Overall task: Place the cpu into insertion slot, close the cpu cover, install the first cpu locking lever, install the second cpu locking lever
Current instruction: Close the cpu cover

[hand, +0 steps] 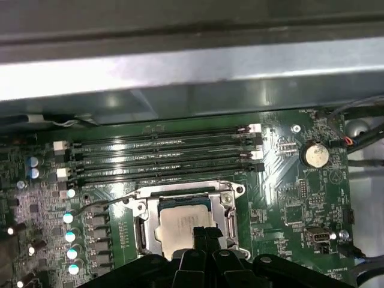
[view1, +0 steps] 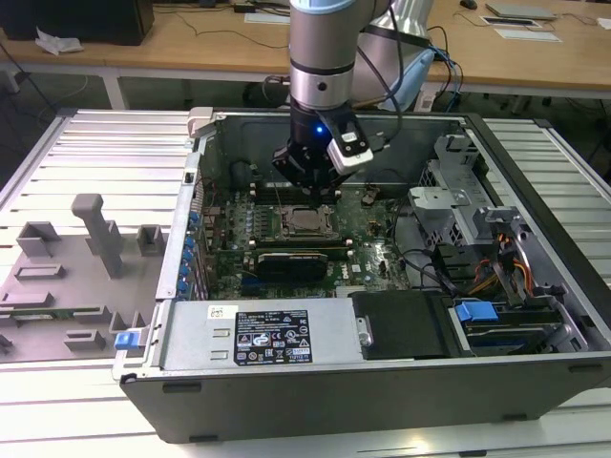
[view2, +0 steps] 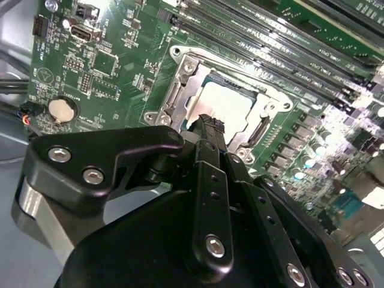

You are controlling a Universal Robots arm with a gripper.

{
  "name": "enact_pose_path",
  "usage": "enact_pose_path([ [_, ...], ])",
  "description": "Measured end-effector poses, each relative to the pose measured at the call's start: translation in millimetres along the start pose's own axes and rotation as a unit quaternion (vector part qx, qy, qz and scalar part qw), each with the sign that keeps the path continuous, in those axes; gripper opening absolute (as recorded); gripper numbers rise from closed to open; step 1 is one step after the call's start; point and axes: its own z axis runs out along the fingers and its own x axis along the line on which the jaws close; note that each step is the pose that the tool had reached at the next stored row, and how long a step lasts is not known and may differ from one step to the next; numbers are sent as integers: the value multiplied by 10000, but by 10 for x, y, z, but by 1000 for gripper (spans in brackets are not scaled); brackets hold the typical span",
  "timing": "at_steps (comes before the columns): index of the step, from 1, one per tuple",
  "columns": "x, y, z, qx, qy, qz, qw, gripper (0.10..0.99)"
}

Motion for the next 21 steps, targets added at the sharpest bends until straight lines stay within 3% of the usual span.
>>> enact_pose_path([
  [3,2,-16,8,-86,5,-66,9999,106],
  [5,10,-53,22,-202,13,-156,9997,106],
  [6,15,-65,27,-209,13,-174,9996,106],
  [12,71,-105,38,-211,14,-229,9995,106],
  [18,89,-121,40,-93,9,-237,9997,106],
  [21,90,-123,41,-88,8,-236,9997,106],
])
